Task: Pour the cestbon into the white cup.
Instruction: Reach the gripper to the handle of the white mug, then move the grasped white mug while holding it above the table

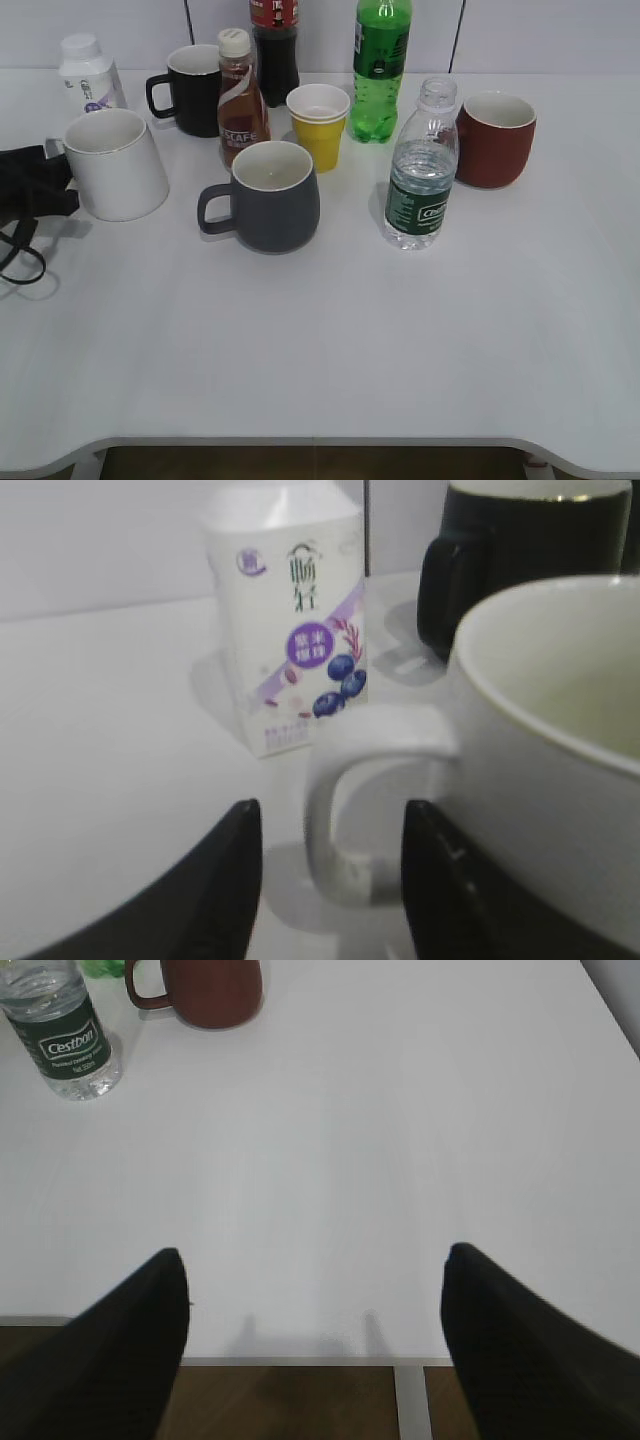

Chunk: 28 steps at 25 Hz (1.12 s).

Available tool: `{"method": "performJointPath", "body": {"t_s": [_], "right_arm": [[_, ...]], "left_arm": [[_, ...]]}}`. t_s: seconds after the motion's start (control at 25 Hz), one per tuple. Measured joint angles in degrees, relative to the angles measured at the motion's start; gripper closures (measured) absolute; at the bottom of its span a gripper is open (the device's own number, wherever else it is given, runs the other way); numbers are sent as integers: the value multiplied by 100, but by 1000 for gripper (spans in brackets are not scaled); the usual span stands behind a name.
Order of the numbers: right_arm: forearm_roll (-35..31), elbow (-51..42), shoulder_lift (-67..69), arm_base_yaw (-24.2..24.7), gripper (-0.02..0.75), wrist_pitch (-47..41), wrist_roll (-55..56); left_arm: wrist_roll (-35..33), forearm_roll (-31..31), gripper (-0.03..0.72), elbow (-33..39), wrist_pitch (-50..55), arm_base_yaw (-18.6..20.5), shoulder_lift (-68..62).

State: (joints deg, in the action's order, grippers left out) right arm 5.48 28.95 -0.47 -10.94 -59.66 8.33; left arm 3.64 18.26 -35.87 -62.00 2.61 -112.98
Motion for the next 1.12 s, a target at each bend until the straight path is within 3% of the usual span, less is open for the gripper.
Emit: {"method": "performJointPath", "body": {"t_s": [0.28,0.4,0.52,0.72,0.92,1.12], "right_arm": [[0,0,0,0,148,0,0],[0,0,0,0,148,0,0],[0,0,0,0,148,0,0],[0,48,99,0,148,123,-76],[-662,136,944,0,148,1842,-1539],[-2108,136,2361,0,148,3565,-2988]], "left_arm": [[0,229,378,-425,394,0,-58],[0,503,482,-661,472,2,-147],[-2,624,646,-784,566,2,-209],[-15,643,651,-729,737,2,-20],[-118,693,657,-364,960,2,729],[-118,722,657,120,960,2,1647]]}}
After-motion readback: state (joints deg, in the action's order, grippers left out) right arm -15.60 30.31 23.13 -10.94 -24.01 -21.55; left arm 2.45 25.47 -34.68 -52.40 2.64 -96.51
